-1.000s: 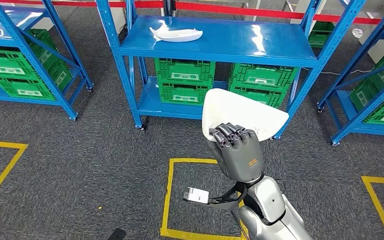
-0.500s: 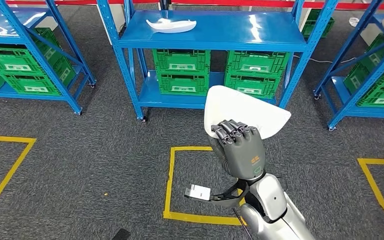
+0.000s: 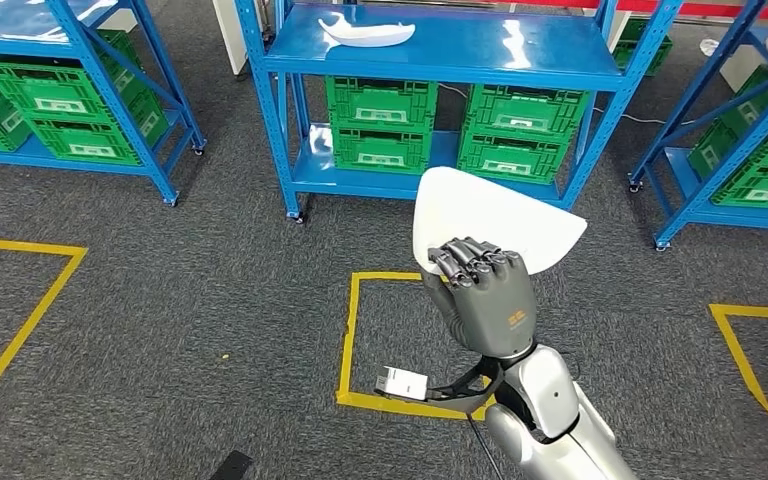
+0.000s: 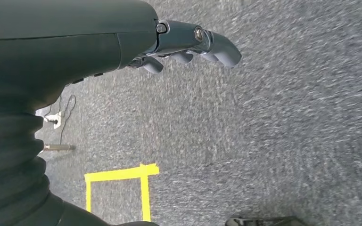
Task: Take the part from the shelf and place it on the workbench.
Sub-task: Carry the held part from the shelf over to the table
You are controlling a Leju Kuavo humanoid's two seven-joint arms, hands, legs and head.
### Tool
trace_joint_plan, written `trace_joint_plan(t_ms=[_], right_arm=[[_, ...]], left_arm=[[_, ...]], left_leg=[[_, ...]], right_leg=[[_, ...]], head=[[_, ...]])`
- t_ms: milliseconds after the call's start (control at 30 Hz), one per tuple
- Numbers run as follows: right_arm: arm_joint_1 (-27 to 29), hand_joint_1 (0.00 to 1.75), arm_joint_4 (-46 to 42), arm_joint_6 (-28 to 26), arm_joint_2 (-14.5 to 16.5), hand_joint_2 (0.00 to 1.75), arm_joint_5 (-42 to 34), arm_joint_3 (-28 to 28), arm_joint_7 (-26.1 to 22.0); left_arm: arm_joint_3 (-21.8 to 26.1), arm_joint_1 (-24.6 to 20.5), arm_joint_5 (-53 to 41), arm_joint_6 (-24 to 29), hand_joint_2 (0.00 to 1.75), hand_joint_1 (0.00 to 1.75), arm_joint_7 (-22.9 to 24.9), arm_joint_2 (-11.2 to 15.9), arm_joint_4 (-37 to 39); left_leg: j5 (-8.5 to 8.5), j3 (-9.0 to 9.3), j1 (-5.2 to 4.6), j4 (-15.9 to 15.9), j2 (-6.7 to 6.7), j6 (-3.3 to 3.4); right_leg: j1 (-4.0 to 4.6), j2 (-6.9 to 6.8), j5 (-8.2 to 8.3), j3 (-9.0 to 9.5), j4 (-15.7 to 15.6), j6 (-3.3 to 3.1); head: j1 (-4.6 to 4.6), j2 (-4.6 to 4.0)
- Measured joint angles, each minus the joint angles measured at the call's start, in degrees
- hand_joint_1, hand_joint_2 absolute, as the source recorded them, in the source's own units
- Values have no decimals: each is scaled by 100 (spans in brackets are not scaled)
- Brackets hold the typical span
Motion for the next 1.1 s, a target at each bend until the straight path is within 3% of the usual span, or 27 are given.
trace_joint_plan(t_ms=[33,67,100,133,200,267,333,367,400,500,533,800,900,967,1033,1067,1100], right_arm=[[-31,168,42,-39,-14,175,-44,1,-26],[-60,168,85,-65,-24,175,-75,2,-41],[-82,168,122,-79,-28,175,-94,4,-51],[-96,168,150,-85,-30,175,-103,7,-54],[-115,168,181,-88,-31,175,-100,17,-38],[-143,168,188,-87,-24,175,-67,26,-5],[-163,168,187,-78,-15,175,-25,32,30],[-168,168,187,-66,-11,175,-1,34,49],[-177,168,188,-52,-6,175,26,36,67],[-211,168,191,-15,23,175,133,41,125],[-215,168,195,-10,33,175,177,45,148],[-235,168,291,1,133,175,303,73,221],[-283,168,295,9,184,175,302,84,243],[-321,168,295,19,199,175,300,93,259],[-339,168,298,41,203,175,299,103,274],[-338,168,299,53,203,175,299,107,282],[-337,168,300,64,203,175,299,110,288]], left_arm=[[1,-1,9,2,175,0,-10,-2,0],[1,-1,14,2,175,0,-21,-5,1],[1,0,11,2,175,0,-31,-7,1],[1,0,-4,2,175,0,-38,-7,2],[0,-2,-68,1,175,0,-34,-9,2],[0,-4,-114,-1,175,0,-23,-15,1],[0,-8,-117,-2,175,0,-19,-19,1],[0,-8,-116,-4,175,0,-17,-20,1],[0,-9,-115,-5,175,0,-15,-16,1],[0,-9,-106,-7,175,0,-15,-4,-1],[0,-8,-101,-7,175,0,-17,-3,-1],[1,20,-56,-5,175,0,-33,55,-1],[0,26,-54,-5,175,0,-38,53,1],[1,26,-49,-5,175,0,-40,50,1],[2,29,-44,-5,175,0,-46,56,1],[2,34,-43,-5,175,0,-50,58,1],[2,40,-43,-6,175,0,-54,59,1]], left_leg=[[69,-99,-3,10,1,11],[134,-202,-5,21,3,10],[192,-300,-7,32,6,6],[245,-392,-8,42,10,-1],[341,-539,-8,72,14,-34],[417,-630,-24,116,12,-93],[488,-660,-36,123,11,-169],[504,-661,-33,110,12,-187],[518,-664,-32,86,10,-138],[592,-696,-46,39,5,99],[622,-706,-49,33,3,114],[671,-770,-64,75,-14,84],[723,-699,-6,-86,-25,2],[761,-669,45,-168,-47,-51],[774,-710,63,-161,-91,-57],[782,-739,74,-145,-125,-71],[794,-773,91,-124,-171,-92]], right_leg=[[0,4,-269,-96,403,17],[0,6,-416,-154,758,27],[1,8,-413,-141,977,29],[0,8,-285,-42,1014,24],[0,7,17,454,514,-6],[22,11,-67,1073,-338,-69],[52,16,-251,1337,-792,-144],[54,16,-254,1336,-829,-171],[55,18,-228,1319,-839,-185],[53,19,-158,1278,-856,-216],[53,17,-145,1266,-850,-227],[51,11,-136,1180,-778,-229],[68,13,-228,1174,-725,-175],[49,24,-534,980,-283,-119],[10,26,-913,619,472,-58],[-13,26,-993,496,730,-31],[-37,27,-965,467,799,-2]], head=[[4,0],[7,0],[7,0],[8,0],[8,0],[9,0],[8,0],[8,0],[7,0],[3,0],[3,0],[2,0],[7,0],[17,0],[23,0],[23,0],[23,0]])
